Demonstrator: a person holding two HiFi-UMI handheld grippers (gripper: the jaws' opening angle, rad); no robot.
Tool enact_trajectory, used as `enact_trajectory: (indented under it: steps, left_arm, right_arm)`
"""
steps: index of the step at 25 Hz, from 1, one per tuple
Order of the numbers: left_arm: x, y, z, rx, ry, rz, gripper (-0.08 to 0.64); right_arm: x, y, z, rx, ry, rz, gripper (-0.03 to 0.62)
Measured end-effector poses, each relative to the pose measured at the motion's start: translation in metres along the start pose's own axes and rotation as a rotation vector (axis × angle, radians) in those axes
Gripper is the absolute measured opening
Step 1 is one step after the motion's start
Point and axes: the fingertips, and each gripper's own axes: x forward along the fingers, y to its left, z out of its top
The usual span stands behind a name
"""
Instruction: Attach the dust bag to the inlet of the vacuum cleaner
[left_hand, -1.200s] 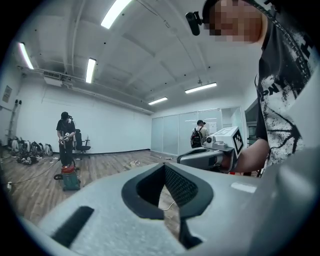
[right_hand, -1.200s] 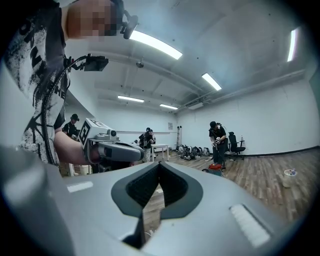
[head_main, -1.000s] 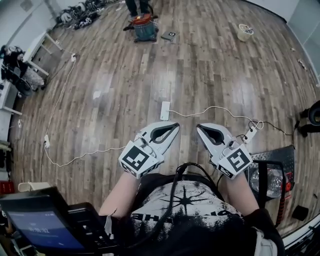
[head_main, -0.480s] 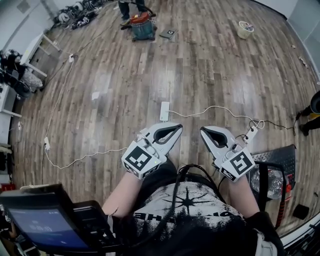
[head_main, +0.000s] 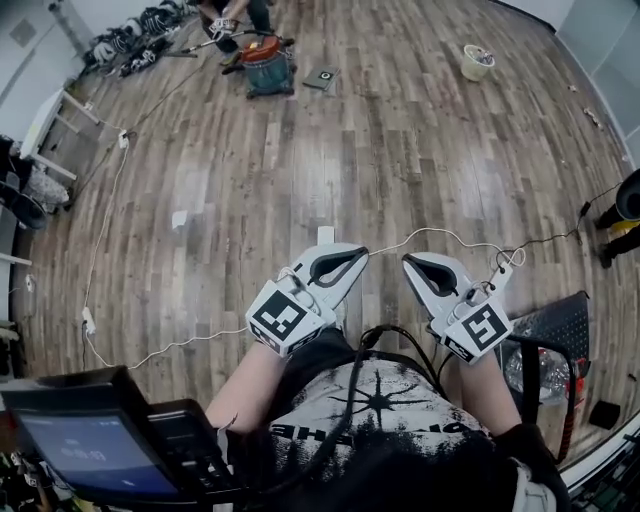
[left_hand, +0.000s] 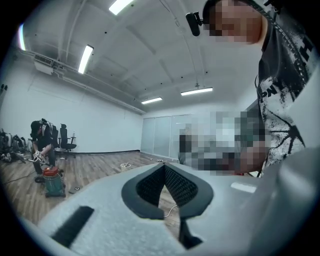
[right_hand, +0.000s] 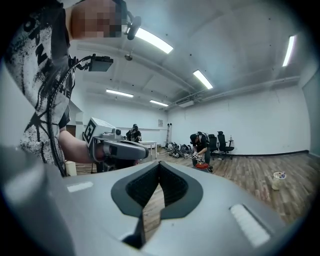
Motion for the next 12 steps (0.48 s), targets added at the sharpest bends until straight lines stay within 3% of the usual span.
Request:
enact_trajectory:
  steps: [12]
  left_arm:
    - [0.014,0.129,0.018,0.039,-0.001,-0.073,-0.002]
  right_arm:
    - [0.114,-0.066,0.025,-0.021,-0.011,-0.073,0.003]
